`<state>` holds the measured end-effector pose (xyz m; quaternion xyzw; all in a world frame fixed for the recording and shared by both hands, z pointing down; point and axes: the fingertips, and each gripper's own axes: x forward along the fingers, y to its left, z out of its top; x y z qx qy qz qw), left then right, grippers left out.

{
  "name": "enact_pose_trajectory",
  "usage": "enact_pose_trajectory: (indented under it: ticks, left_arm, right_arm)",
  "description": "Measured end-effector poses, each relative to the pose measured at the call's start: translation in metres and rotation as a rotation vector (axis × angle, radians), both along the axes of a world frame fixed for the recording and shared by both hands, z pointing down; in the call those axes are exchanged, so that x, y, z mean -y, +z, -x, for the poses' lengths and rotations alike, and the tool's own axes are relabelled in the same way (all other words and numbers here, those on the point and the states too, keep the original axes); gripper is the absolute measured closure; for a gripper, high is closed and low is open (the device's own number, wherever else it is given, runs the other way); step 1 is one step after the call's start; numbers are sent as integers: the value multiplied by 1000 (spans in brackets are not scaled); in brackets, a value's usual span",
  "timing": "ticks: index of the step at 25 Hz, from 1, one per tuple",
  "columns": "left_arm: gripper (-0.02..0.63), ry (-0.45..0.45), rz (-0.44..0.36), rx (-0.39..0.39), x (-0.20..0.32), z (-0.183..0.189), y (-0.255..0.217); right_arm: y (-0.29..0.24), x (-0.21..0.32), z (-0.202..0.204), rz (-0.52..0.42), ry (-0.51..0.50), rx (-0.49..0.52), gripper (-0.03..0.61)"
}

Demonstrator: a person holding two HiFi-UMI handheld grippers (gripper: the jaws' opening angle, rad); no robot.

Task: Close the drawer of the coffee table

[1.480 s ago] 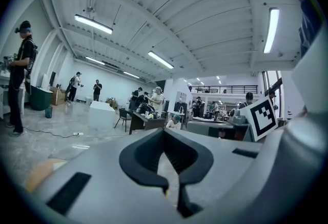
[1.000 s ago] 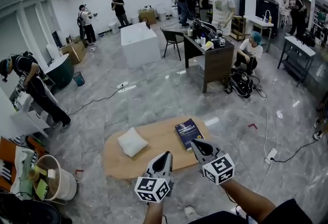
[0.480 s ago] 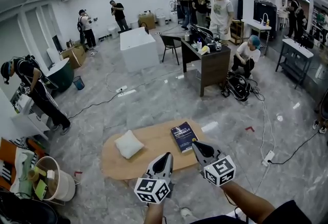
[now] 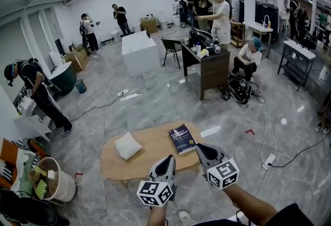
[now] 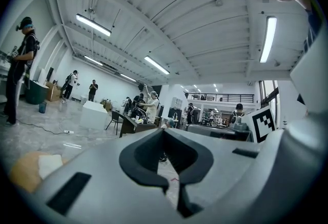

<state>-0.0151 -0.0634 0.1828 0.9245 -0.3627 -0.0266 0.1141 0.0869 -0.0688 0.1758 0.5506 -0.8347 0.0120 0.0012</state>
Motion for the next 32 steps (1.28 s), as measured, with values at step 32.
enact_pose_trajectory:
  ticks: [32]
  left_arm:
    - [612,-30,-56,4,-147,-84,-27]
  right_arm:
    - [-22,-148,-68,-74,-87,17,565]
